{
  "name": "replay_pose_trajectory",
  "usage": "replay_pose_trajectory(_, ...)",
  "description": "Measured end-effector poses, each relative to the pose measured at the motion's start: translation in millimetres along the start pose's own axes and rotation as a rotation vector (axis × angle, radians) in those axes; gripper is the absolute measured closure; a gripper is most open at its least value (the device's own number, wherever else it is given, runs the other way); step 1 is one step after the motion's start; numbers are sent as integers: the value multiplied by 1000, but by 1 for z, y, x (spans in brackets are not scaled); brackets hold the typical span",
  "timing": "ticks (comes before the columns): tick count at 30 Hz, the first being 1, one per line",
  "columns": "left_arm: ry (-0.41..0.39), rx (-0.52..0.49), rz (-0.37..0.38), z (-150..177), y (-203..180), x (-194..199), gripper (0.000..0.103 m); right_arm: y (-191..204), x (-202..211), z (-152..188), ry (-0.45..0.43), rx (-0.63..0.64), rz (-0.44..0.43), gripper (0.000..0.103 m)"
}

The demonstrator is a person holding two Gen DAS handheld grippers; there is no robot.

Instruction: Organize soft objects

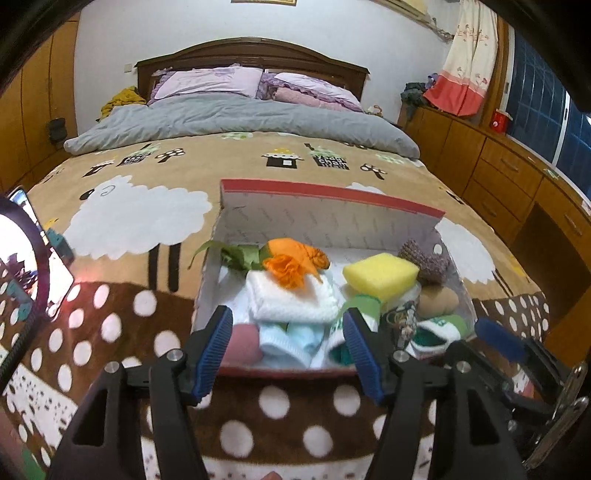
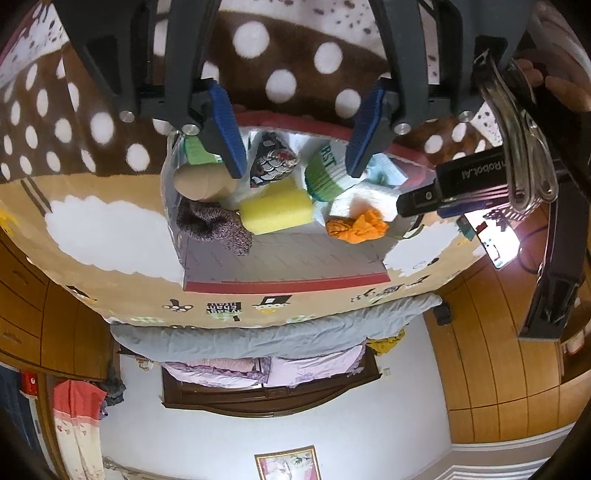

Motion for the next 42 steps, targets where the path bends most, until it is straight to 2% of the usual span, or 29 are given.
replay_pose_trajectory(7, 8, -3, -16, 21, 2, 20, 37, 6, 16, 11, -6, -25, -9, 44)
replay_pose_trajectory(21, 49, -6, -49, 73, 11, 38, 36, 20, 41, 49, 17, -36, 32, 44)
replay_pose_trajectory(28, 59, -19, -85, 92, 12, 28, 36, 25, 37, 69, 64, -36, 55, 44)
replay_pose_trajectory(30, 70, -16, -79, 95, 11, 25, 36, 25, 32, 72, 83, -42, 55, 41)
replay_pose_trajectory(32, 67, -13, -83, 99, 13, 22, 36, 24, 28, 76, 95, -50, 66, 34)
replay_pose_trajectory(34, 65, -15, -101, 103, 14, 19, 36, 24, 25, 80, 105, -57, 77, 33)
replay_pose_trajectory(42, 135, 20, -127, 117, 21, -4, 36, 20, 3, 98, 186, -105, 85, 33)
Point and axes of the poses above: each gripper's, at about its wrist camera, not at the fingertips, and x roughly against the way its jaws point, y to its left, z to its underside, the point moved 1 cm from there along -x, roughly the way its jaws point, and after that the axes turned 10 degrees about x, right-handed, at the moved point
